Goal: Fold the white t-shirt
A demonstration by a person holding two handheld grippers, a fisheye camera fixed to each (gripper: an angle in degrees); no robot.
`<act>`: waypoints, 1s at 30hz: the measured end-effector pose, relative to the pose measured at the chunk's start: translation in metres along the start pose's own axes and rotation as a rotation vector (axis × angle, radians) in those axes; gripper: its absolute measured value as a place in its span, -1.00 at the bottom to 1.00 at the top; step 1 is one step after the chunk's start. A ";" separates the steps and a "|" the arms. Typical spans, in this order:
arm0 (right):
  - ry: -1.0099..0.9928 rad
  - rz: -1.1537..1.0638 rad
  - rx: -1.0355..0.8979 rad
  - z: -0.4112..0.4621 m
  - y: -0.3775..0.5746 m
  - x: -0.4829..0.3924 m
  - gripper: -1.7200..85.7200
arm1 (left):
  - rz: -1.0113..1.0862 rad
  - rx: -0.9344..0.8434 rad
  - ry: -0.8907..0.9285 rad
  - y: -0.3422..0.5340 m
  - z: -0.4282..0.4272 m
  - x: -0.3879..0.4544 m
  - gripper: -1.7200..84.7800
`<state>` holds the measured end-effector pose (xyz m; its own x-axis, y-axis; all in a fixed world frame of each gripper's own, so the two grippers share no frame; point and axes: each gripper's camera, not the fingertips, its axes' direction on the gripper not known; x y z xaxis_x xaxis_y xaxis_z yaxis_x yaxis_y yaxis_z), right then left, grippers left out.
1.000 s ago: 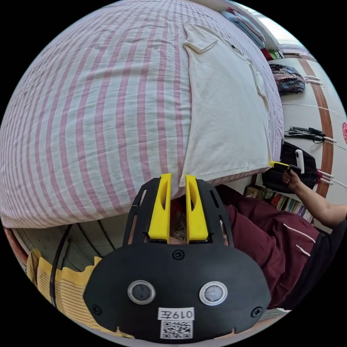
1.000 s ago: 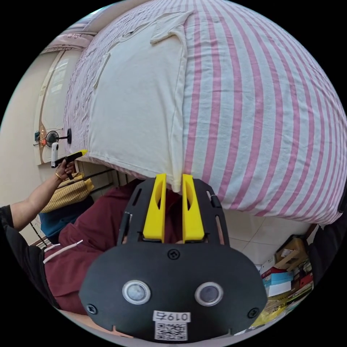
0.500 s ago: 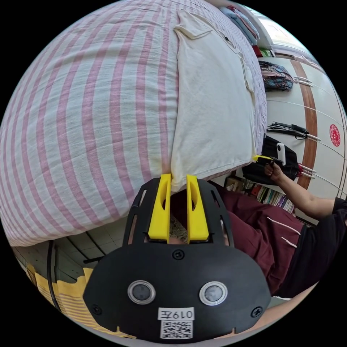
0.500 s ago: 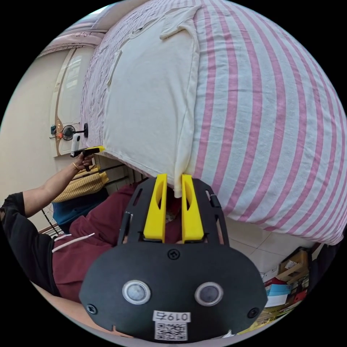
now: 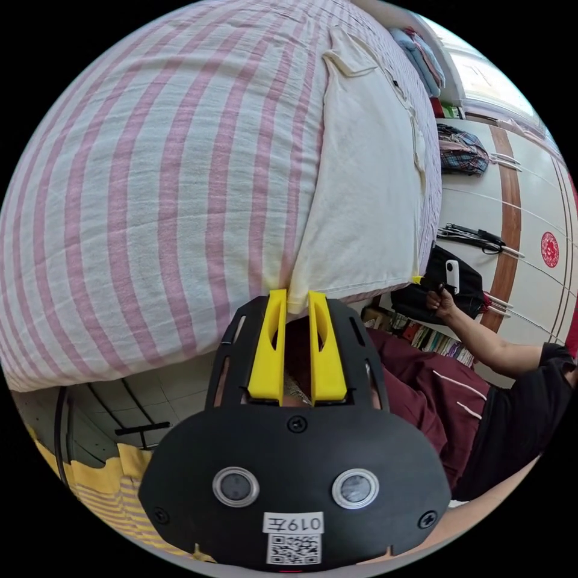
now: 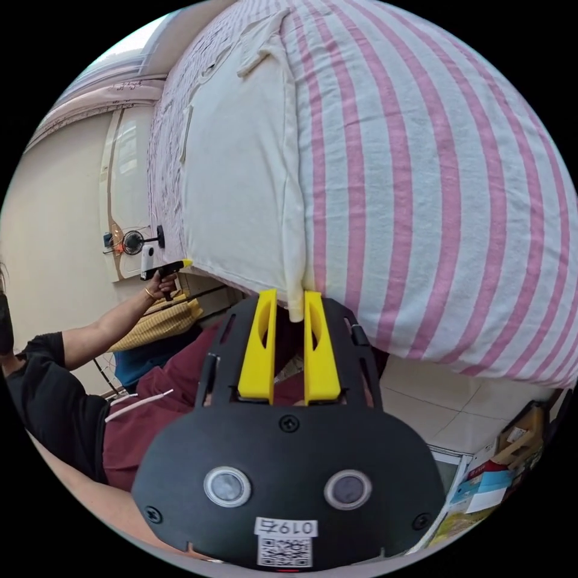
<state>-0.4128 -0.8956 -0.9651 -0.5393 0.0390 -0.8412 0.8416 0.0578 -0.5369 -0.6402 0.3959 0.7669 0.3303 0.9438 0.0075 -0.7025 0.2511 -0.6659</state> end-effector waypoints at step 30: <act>-0.213 0.083 0.078 0.002 -0.030 0.075 -0.97 | 0.011 -0.012 0.333 -0.084 -0.026 -0.089 -0.94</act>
<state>-0.4783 -0.8968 -1.0121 -0.4571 -0.1713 -0.8728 0.8869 -0.0143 -0.4617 -0.5942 0.2858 0.8029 0.5121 0.8238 -0.2430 -0.7003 0.2367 -0.6734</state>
